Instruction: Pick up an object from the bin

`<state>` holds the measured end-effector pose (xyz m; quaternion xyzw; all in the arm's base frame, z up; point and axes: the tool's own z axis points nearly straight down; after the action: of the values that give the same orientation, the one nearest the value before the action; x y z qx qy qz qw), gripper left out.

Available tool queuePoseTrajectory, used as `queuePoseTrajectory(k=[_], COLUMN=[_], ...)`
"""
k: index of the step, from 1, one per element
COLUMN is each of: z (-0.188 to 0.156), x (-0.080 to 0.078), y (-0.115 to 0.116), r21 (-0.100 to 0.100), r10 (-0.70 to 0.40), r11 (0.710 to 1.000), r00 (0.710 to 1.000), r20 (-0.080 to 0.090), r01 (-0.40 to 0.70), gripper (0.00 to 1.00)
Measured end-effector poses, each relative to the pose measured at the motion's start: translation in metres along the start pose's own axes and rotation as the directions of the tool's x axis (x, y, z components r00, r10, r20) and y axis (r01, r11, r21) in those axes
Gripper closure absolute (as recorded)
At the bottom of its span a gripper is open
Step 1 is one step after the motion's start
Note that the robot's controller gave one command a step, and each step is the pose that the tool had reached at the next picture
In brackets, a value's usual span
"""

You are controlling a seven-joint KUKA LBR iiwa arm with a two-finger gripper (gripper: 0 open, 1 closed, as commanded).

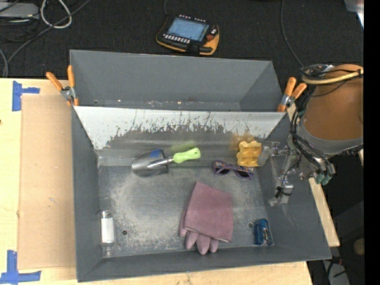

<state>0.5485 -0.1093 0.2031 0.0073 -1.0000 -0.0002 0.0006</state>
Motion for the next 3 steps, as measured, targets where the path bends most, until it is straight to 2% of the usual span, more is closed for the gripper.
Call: queuePoseTrajectory(k=[1, 2, 3], z=[0.0, 0.012, -0.058], x=[0.0, 0.011, -0.002], y=[0.0, 0.024, 0.0], r21=[0.0, 0.003, 0.005], r10=[0.0, 0.022, -0.114], r11=[1.0, 1.0, 0.993], r00=[1.0, 1.0, 0.993], r20=[0.0, 0.004, 0.008], r01=[0.0, -0.022, 0.114], gripper=[0.0, 0.0, 0.0])
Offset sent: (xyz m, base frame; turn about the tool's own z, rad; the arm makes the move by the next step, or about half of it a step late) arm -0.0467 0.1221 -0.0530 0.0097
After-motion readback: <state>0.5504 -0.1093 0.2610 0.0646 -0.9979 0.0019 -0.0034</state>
